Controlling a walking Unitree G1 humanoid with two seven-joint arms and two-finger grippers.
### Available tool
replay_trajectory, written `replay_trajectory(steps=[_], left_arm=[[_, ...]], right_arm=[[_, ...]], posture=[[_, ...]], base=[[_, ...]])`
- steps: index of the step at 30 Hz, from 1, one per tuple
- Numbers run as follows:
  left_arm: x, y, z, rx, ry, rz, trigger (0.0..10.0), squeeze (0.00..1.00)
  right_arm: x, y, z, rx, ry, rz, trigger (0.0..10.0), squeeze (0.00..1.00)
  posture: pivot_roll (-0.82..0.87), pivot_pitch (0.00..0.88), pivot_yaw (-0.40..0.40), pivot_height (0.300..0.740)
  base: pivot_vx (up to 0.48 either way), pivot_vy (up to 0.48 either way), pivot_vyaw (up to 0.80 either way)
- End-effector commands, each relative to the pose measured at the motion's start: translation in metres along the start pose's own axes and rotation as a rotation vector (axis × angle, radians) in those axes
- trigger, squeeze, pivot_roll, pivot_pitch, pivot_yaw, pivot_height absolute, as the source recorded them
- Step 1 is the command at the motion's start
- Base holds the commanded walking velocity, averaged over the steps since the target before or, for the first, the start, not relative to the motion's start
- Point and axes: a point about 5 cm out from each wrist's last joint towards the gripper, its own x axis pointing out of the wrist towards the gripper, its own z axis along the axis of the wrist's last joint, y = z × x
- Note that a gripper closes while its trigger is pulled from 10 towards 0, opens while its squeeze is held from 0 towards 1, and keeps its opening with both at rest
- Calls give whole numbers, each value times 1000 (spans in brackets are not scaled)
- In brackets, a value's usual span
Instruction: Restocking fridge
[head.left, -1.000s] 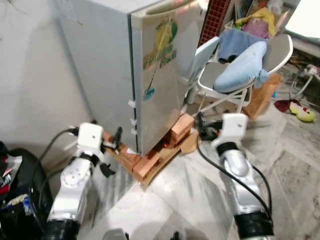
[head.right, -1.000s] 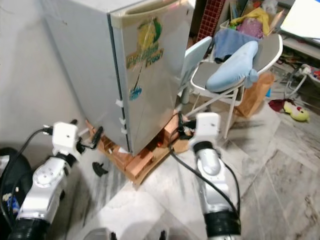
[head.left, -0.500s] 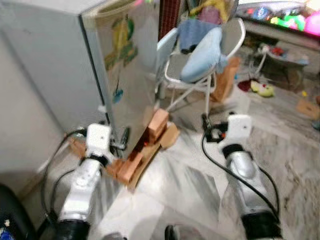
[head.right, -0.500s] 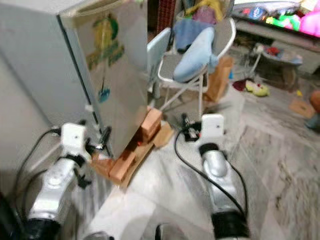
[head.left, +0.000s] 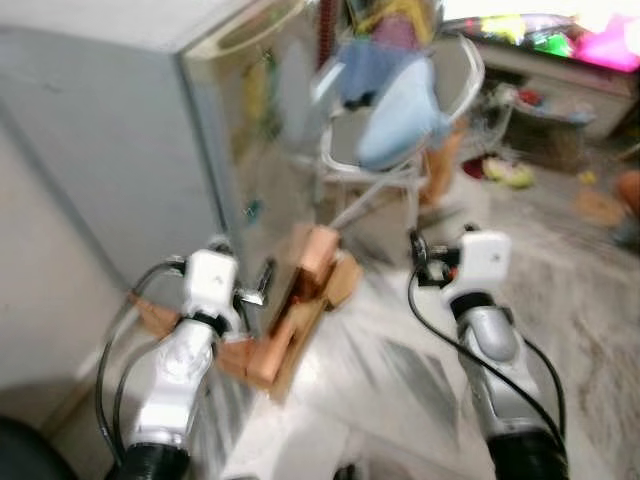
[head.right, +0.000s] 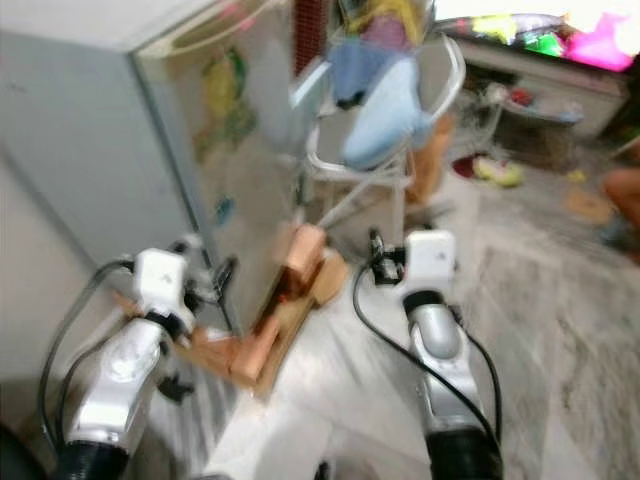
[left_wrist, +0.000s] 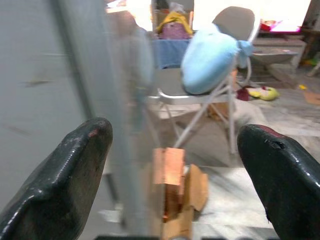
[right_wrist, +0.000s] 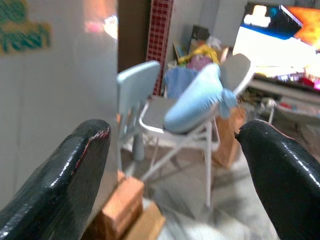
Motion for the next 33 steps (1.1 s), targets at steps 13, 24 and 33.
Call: replay_trajectory(steps=[13, 24, 33], left_arm=[[-3, 8, 2, -3, -10, 27, 10000, 0], [-6, 9, 2, -15, -19, 2, 10000, 0], [-13, 2, 2, -44, -24, -55, 10000, 0]], right_arm=[[1, 6, 0, -50, 9, -3, 10000, 0], [3, 7, 0, -15, 16, 9, 10000, 0], [5, 11, 0, -16, 18, 34, 10000, 0]], posture=[[-3, 25, -54, 740], [-5, 19, -56, 740], [10, 17, -67, 740]], base=[[96, 0, 0], [0, 0, -398], [0, 0, -800]])
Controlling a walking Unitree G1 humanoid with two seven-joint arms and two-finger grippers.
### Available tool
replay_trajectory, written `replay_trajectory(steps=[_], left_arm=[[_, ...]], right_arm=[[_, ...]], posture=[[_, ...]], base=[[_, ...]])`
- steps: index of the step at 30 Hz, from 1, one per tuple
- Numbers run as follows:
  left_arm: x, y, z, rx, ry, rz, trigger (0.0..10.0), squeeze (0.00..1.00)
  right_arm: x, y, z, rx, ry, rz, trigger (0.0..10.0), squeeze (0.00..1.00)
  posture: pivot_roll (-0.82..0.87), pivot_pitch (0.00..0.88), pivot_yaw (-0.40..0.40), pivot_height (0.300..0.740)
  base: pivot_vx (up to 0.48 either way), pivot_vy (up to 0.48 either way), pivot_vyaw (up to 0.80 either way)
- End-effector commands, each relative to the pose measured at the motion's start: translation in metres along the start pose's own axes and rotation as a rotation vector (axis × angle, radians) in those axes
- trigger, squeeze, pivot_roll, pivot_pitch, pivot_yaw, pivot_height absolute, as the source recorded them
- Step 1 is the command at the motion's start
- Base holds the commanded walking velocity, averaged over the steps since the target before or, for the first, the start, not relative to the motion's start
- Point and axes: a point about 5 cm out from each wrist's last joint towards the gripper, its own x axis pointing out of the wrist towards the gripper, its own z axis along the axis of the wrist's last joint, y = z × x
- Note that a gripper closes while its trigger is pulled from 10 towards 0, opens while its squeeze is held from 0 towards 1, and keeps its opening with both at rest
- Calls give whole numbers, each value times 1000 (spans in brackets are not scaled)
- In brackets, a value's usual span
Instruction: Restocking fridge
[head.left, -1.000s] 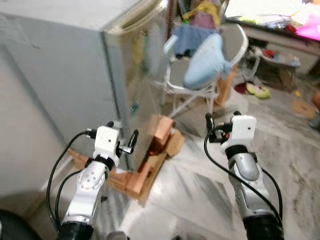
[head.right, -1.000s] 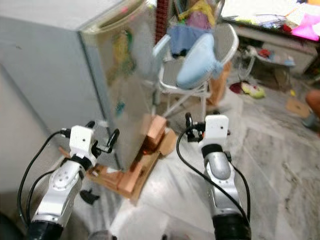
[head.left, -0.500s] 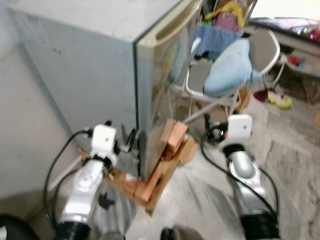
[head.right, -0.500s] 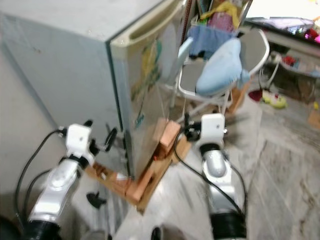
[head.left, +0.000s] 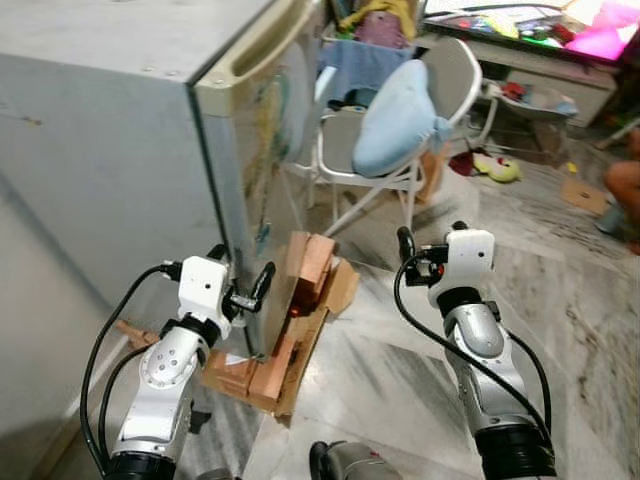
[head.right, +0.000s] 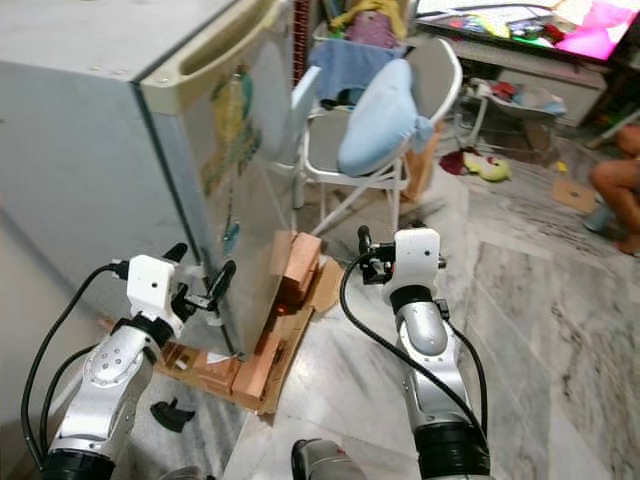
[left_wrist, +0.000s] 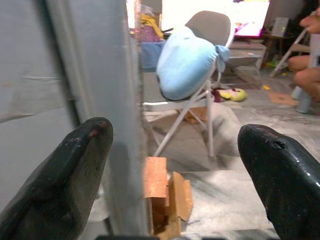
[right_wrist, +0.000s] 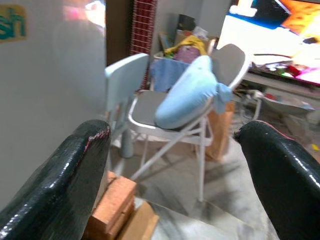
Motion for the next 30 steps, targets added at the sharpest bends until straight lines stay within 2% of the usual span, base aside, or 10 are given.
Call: replay_trajectory(steps=[1, 7, 10, 11, 20, 24, 29, 30], left_arm=[[-1, 1, 1, 2, 1, 4, 10000, 0], [2, 8, 1, 18, 8, 30, 10000, 0], [6, 16, 1, 70, 5, 93, 10000, 0], [7, 17, 1, 65, 6, 92, 10000, 0], [10, 19, 1, 54, 0, 127, 10000, 0], [8, 17, 0, 57, 1, 121, 10000, 0], [11, 9, 0, 25, -3, 25, 10000, 0], [11, 5, 1, 42, -6, 1, 10000, 0]], right_arm=[[3, 2, 2, 5, -7, 17, 10000, 0], [4, 3, 3, -6, -6, 28, 10000, 0], [1, 2, 3, -10, -4, 30, 10000, 0], [-1, 2, 3, -10, -3, 32, 10000, 0], [-12, -6, 0, -30, 14, 34, 10000, 0], [-10, -1, 0, -22, 14, 45, 10000, 0], [-11, 5, 0, -30, 17, 80, 10000, 0], [-13, 5, -1, -40, 20, 90, 10000, 0]], posture=[[13, 17, -70, 740], [11, 24, -79, 740], [-7, 36, -86, 740], [-15, 37, -87, 740], [-36, 41, -90, 740], [-28, 43, -94, 740], [-24, 44, -97, 740], [-24, 44, -97, 740]], base=[[0, 0, -800], [0, 0, -800], [0, 0, -733], [0, 0, -431], [0, 0, 0], [0, 0, 0], [0, 0, 0], [0, 0, 0]])
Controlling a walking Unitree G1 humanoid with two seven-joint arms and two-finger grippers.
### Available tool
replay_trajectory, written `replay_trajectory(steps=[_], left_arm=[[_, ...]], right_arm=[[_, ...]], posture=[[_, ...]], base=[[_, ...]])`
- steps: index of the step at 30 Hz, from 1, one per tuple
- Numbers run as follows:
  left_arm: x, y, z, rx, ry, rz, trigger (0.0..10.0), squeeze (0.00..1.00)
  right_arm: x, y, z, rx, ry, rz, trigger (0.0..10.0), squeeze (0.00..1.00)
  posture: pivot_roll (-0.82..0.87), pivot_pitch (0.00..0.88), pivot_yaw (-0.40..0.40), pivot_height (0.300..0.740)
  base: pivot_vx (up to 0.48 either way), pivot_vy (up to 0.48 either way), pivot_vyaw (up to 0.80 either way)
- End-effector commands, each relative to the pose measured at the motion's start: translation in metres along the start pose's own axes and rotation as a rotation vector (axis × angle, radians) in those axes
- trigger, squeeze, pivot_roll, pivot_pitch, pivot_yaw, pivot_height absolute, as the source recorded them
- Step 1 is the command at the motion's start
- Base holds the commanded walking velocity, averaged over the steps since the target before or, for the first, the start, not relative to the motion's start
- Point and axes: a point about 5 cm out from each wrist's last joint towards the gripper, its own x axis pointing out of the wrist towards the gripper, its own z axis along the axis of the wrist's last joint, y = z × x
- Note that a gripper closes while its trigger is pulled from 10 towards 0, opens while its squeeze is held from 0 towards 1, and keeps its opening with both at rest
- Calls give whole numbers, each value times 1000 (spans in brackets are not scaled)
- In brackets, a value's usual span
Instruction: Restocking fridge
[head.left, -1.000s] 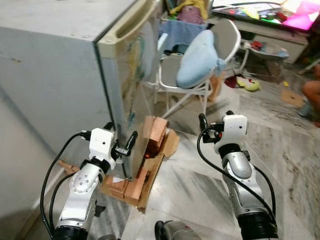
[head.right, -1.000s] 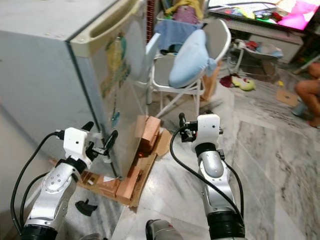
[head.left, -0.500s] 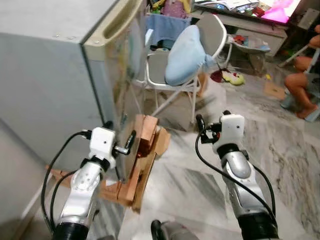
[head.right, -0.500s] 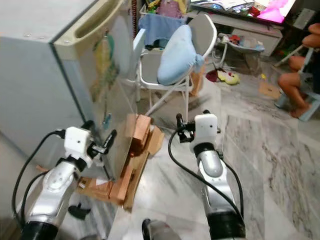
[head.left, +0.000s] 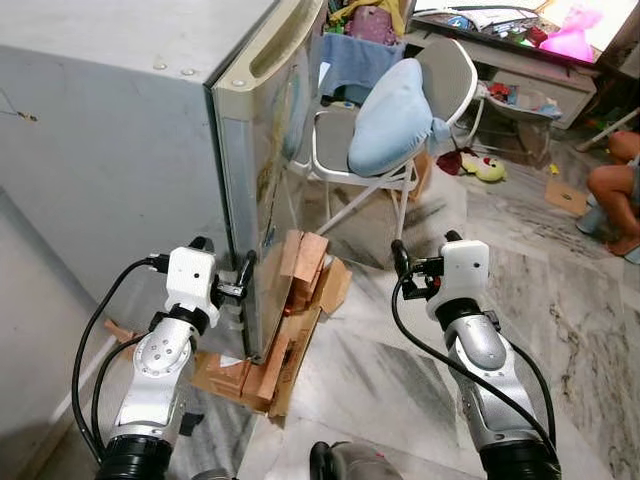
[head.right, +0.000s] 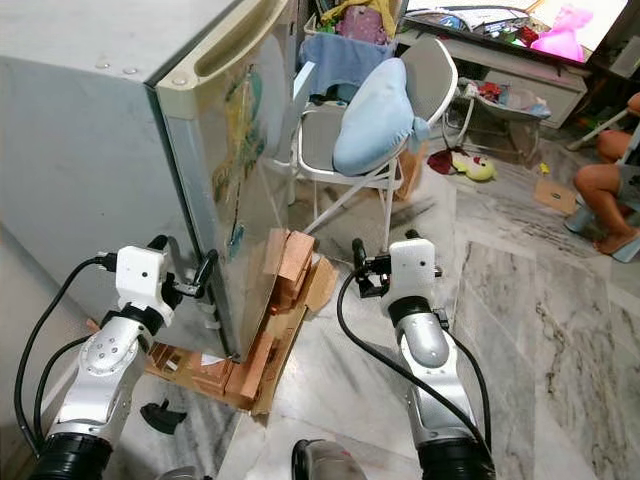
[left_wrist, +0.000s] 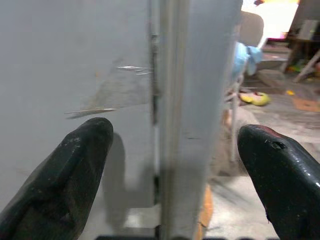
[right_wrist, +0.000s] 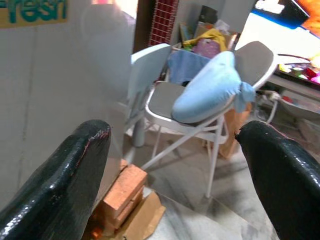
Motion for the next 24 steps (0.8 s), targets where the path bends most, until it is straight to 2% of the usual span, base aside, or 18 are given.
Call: replay_trajectory(steps=[1, 7, 11, 18, 22, 24], left_arm=[[1, -10, 1, 7, -7, -53, 10000, 0], [7, -14, 3, 0, -13, -76, 10000, 0], [13, -13, 4, 27, -16, -72, 10000, 0], [21, -10, 2, 37, -1, -77, 10000, 0], [35, -15, 5, 44, -1, -89, 10000, 0], [43, -23, 10, 42, -15, -117, 10000, 0]], right_arm=[[-2, -3, 2, -19, -1, 8, 10000, 0], [-5, -13, 2, -24, 9, -7, 10000, 0], [-7, -12, 1, -21, 14, -13, 10000, 0], [-26, -11, -7, -2, 59, 4, 10000, 0], [-35, -16, -9, 1, 78, -1, 10000, 0], [-37, -17, -8, 2, 78, -2, 10000, 0]], posture=[[-24, 45, -100, 740], [-37, 46, -97, 740], [-41, 47, -89, 740], [-44, 55, -87, 740], [-62, 61, -86, 740], [-69, 61, -83, 740]], base=[[0, 0, 0], [0, 0, 0], [0, 0, 0], [0, 0, 0], [0, 0, 0], [0, 0, 0]])
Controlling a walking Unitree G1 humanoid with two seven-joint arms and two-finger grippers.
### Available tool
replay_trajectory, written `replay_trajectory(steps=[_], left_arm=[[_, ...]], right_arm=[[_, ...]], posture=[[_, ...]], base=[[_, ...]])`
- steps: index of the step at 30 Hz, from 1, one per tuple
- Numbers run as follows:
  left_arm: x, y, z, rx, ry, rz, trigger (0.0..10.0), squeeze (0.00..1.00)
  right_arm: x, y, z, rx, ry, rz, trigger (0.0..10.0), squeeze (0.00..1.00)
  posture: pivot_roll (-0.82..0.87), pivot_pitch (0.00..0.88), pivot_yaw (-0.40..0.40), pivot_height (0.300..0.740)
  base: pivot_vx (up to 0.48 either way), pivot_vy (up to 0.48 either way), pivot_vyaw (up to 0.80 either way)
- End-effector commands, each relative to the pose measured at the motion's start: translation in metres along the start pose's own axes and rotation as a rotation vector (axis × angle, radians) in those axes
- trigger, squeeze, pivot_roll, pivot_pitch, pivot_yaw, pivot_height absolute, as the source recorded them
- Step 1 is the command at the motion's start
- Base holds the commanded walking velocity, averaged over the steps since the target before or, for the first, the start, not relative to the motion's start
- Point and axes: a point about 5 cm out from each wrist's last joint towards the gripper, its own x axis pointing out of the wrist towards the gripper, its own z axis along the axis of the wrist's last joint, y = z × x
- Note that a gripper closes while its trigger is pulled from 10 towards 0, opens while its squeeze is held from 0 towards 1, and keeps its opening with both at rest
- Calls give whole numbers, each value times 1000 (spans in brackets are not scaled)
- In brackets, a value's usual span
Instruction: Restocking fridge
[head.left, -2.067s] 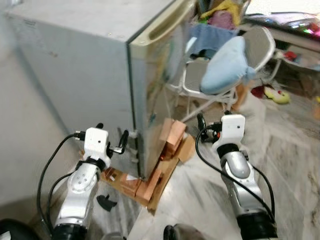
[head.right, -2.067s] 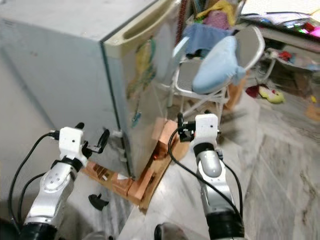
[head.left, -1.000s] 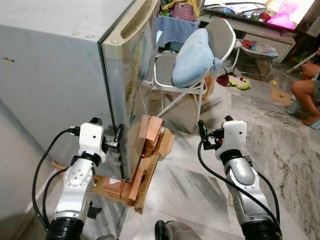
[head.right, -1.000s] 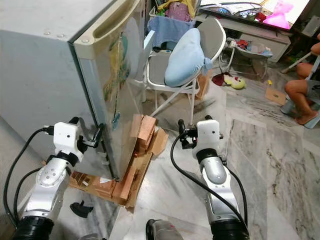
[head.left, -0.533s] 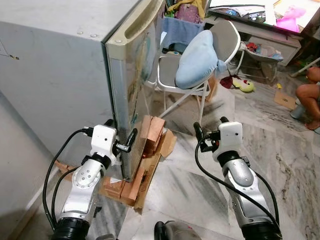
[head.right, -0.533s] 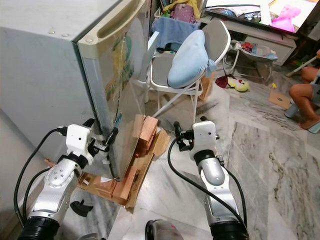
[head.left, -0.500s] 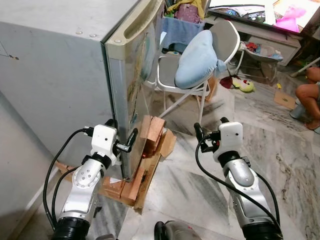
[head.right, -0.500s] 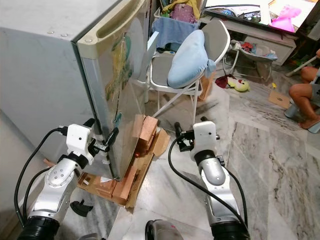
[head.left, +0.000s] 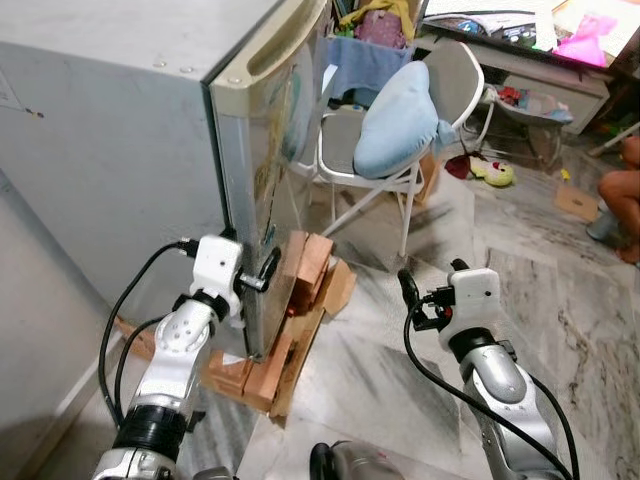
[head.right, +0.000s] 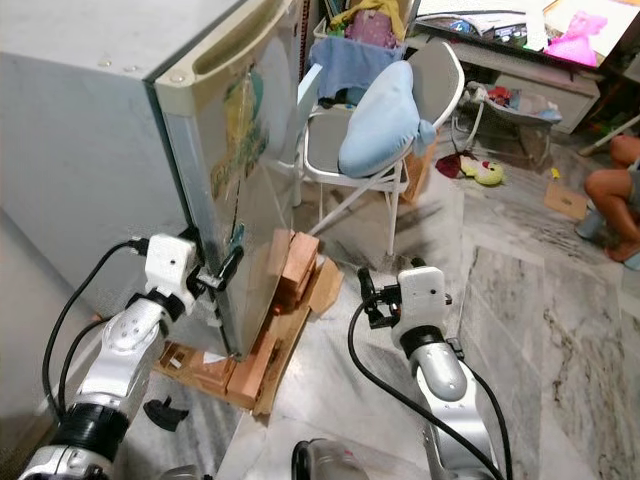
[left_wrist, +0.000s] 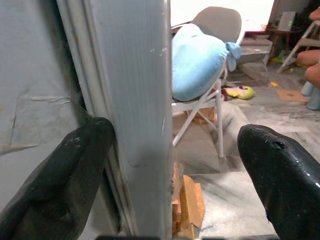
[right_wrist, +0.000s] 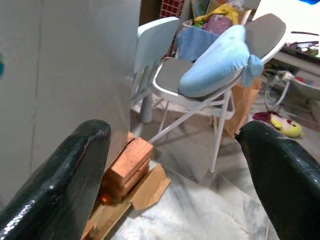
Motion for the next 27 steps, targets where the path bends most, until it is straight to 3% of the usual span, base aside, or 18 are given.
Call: replay_trajectory(steps=[1, 6, 7, 12, 15, 20, 23, 25, 27], left_arm=[[10, -10, 8, 14, -26, -45, 10000, 0], [23, -34, 17, 41, -53, -157, 10000, 0], [25, -61, 28, 139, -112, -317, 10000, 0], [20, -105, 37, 161, -169, -557, 10000, 0], [15, -108, 29, 187, -153, -589, 10000, 0], [15, -92, 18, 187, -105, -504, 10000, 0], [14, -61, 8, 189, -42, -350, 10000, 0], [10, -48, 5, 172, -27, -311, 10000, 0], [9, -46, 5, 171, -27, -308, 10000, 0]], right_arm=[[-1, -6, 7, -4, -21, -13, 10000, 0], [-1, -5, 9, 0, -22, -20, 10000, 0], [-3, -3, 12, 8, -32, -23, 10000, 0], [-8, -3, 18, 23, -52, -41, 10000, 0], [-9, -3, 19, 19, -59, -46, 10000, 0], [-7, -6, 21, 26, -67, -67, 10000, 0], [-4, -4, 23, 26, -66, -67, 10000, 0], [-3, -4, 23, 35, -66, -67, 10000, 0], [-3, -4, 23, 36, -67, -67, 10000, 0]], posture=[[-69, 61, -83, 740], [-74, 59, -78, 740], [-72, 57, -75, 740], [-78, 52, -75, 740], [-82, 52, -74, 740], [-79, 50, -75, 740], [-69, 47, -79, 740], [-65, 45, -82, 740], [-65, 45, -82, 740]], base=[[0, 0, 0], [0, 0, 0], [0, 0, 0], [0, 0, 0], [0, 0, 0], [0, 0, 0], [0, 0, -429], [0, 0, -800], [0, 0, -800]])
